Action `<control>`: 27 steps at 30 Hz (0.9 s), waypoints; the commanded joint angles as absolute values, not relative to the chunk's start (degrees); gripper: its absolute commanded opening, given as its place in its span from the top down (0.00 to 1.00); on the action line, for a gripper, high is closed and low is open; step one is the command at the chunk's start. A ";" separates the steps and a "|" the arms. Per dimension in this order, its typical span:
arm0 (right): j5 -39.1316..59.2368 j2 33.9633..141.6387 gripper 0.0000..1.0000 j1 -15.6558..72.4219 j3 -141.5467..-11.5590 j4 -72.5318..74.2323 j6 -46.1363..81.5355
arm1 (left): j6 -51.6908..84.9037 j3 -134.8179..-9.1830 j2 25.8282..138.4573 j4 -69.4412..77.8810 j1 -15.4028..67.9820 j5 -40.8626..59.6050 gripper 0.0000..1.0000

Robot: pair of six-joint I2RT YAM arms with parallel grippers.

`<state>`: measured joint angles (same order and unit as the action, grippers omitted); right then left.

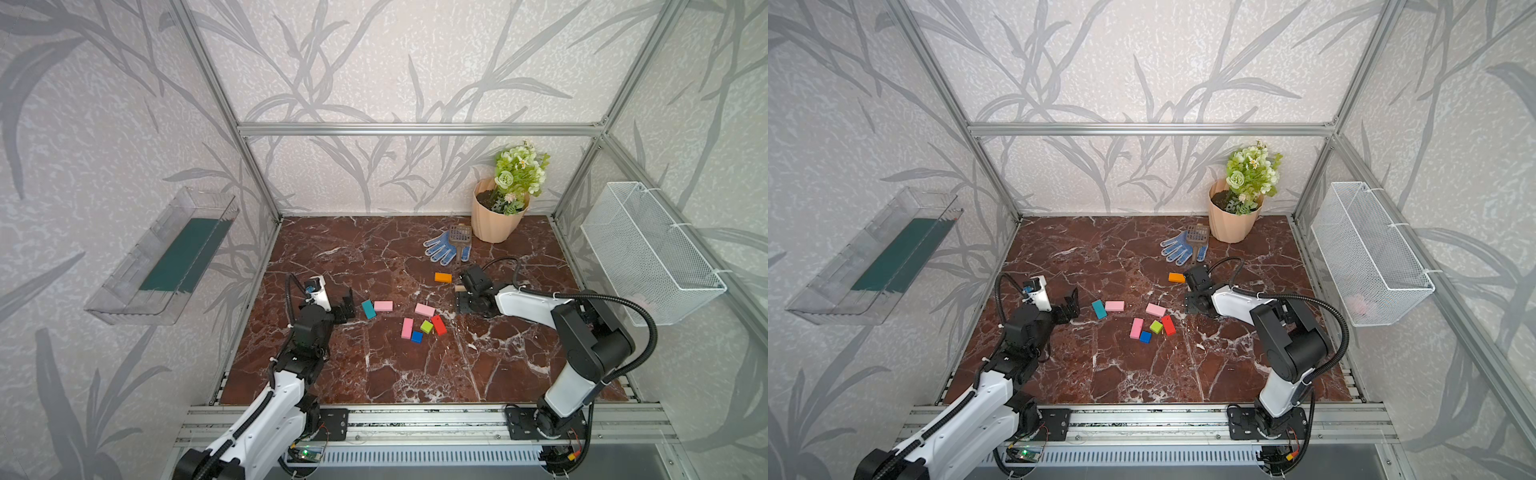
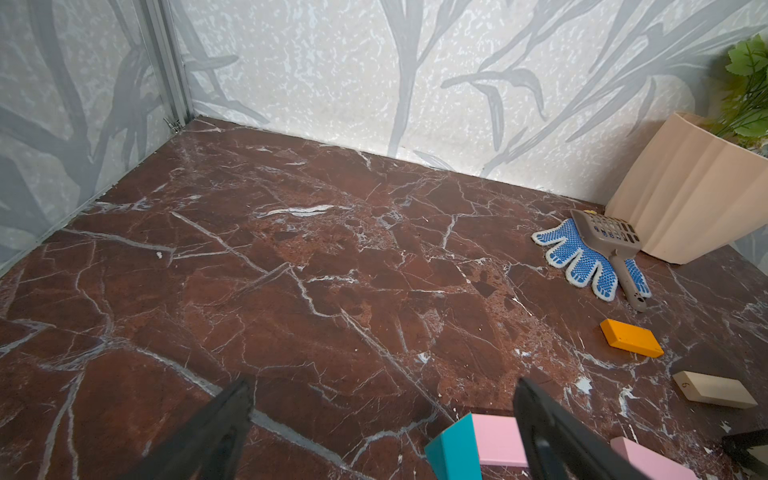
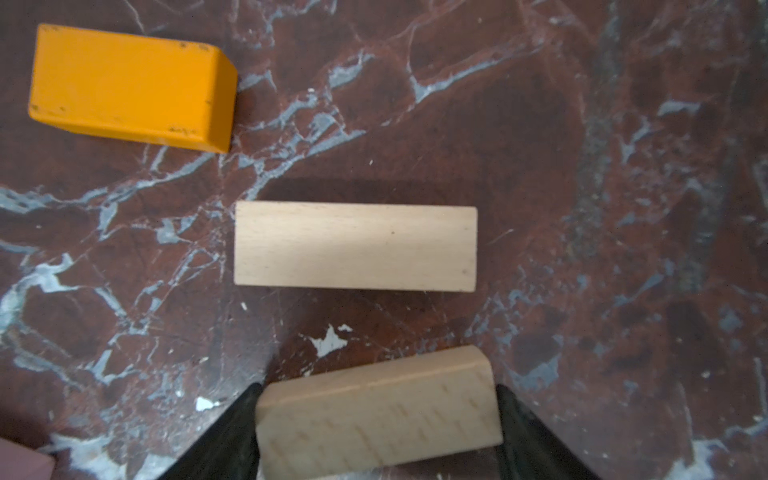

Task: Build the wood block tower

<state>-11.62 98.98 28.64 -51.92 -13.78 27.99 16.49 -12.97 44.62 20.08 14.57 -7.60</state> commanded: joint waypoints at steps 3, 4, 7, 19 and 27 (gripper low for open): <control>-9.63 101.17 0.29 28.48 -51.59 -16.10 28.78 | 16.44 -13.80 44.56 20.04 14.77 -8.18 0.01; -9.45 101.17 0.29 28.42 -51.68 -15.93 28.98 | 16.44 -13.80 44.51 20.04 14.77 -8.17 0.01; -8.66 101.83 0.30 28.43 -52.33 -15.32 29.65 | 16.46 -13.80 44.47 20.04 14.76 -8.17 0.01; -8.98 104.25 0.01 29.55 -54.02 -14.63 31.46 | 16.44 -13.80 44.48 20.06 14.70 -8.18 0.01; -11.69 101.83 0.02 29.60 -51.04 -14.10 29.93 | 16.43 -13.71 44.38 20.04 14.71 -8.06 0.01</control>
<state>-12.25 101.19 29.43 -53.43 -10.28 29.71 16.49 -12.97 44.62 20.08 14.57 -7.60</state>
